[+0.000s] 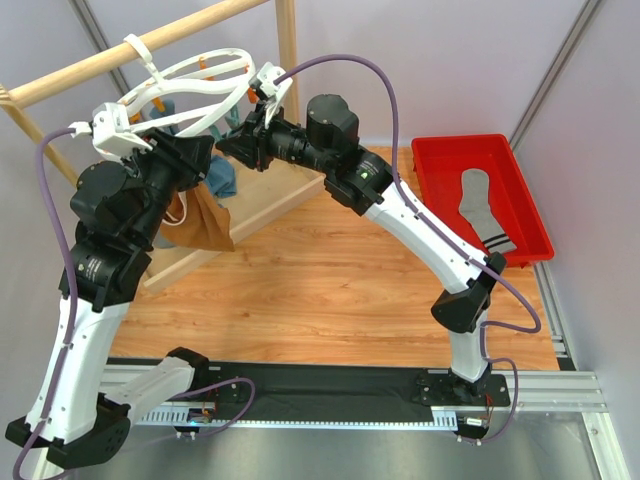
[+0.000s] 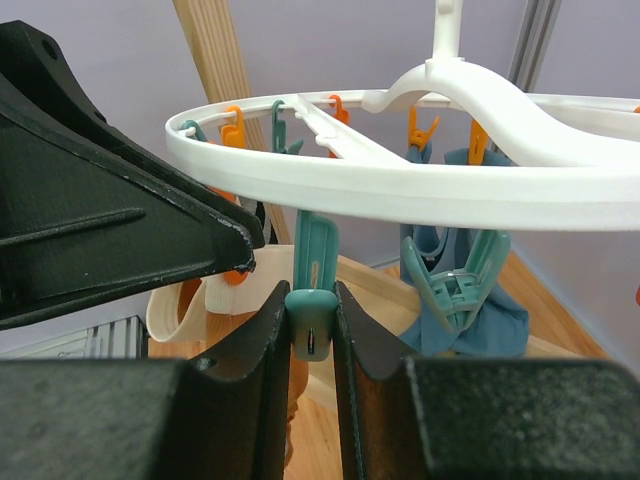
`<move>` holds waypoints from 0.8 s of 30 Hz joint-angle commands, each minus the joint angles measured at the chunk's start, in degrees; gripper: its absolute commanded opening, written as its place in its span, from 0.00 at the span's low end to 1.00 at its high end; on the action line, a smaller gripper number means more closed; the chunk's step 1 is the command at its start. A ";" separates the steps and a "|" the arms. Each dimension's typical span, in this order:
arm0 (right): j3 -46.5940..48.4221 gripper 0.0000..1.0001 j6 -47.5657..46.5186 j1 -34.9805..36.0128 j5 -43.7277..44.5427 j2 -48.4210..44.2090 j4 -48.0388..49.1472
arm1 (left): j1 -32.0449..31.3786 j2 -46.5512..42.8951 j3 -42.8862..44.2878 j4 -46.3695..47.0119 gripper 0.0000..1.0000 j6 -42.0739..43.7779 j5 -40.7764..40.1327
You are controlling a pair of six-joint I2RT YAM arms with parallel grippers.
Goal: Clip the socks to the hanger
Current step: Open the clamp at the hanger.
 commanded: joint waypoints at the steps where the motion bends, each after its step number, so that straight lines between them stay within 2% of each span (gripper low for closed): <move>1: 2.49 0.00 0.80 0.77 -3.72 -1.71 0.19 | 0.58 0.26 -0.23 4.06 0.42 1.05 -3.10; 4: 2.40 0.00 1.07 0.85 -4.33 -1.79 0.45 | 0.58 1.93 1.17 4.24 0.46 1.05 -2.40; 16: 1.52 0.00 1.86 0.85 -6.35 -2.32 0.89 | 0.58 5.71 1.80 7.48 0.43 1.05 -1.43; 20: 1.26 0.00 1.07 0.85 -6.88 -2.67 0.80 | 0.58 6.50 2.85 7.05 0.35 0.35 -1.60; 22: 1.35 0.00 0.89 0.94 -6.79 -2.41 0.98 | 0.58 6.50 2.68 7.05 0.22 -0.62 -1.08; 23: 1.43 0.01 0.89 0.94 -6.79 -2.50 0.89 | 0.58 6.42 2.68 7.14 0.22 -0.97 -1.08; 24: 1.52 0.01 0.98 0.86 -6.79 -2.32 0.98 | 0.58 6.50 2.50 7.31 0.15 -1.41 -0.82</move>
